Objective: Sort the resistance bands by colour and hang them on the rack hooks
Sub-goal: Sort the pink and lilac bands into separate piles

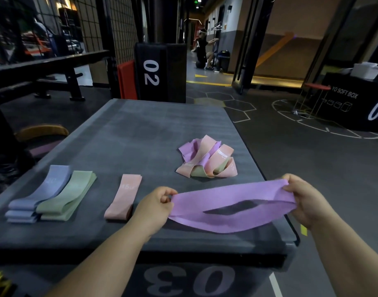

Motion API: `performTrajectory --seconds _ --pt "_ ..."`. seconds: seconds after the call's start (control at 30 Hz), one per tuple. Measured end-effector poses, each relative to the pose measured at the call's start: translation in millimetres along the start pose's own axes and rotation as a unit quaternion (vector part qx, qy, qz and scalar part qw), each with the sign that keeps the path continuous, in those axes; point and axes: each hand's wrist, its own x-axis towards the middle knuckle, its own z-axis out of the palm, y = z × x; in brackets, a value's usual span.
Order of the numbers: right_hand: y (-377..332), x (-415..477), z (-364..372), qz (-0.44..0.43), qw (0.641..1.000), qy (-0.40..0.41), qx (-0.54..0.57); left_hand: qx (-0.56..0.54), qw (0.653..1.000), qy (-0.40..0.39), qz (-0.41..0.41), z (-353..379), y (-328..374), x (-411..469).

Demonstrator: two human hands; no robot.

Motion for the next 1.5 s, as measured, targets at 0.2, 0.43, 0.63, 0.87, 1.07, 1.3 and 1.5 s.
performTrajectory --seconds 0.2,0.43,0.63,0.87,1.07,1.3,1.5 --pt "27 4 -1 0.023 0.903 -0.029 -0.427 0.156 0.987 0.024 -0.006 -5 -7 2" --pt "33 9 -4 0.036 0.815 -0.043 -0.577 0.19 0.981 0.024 -0.013 -7 -9 2" --pt "25 3 -3 0.11 0.805 -0.033 -0.582 0.219 0.975 0.026 -0.005 -7 -10 2" --pt "20 -1 4 0.18 0.829 -0.041 -0.528 0.275 0.96 0.05 -0.001 -5 -8 -1" --pt "19 -1 1 0.133 0.852 -0.012 -0.507 0.24 0.969 0.049 -0.01 -7 -9 2" --pt "10 -1 -9 0.118 0.933 0.049 -0.336 0.072 0.994 0.074 -0.027 -13 -7 7" --pt "21 3 -9 0.128 0.904 0.051 -0.404 0.138 0.989 0.043 -0.037 -10 -7 3"
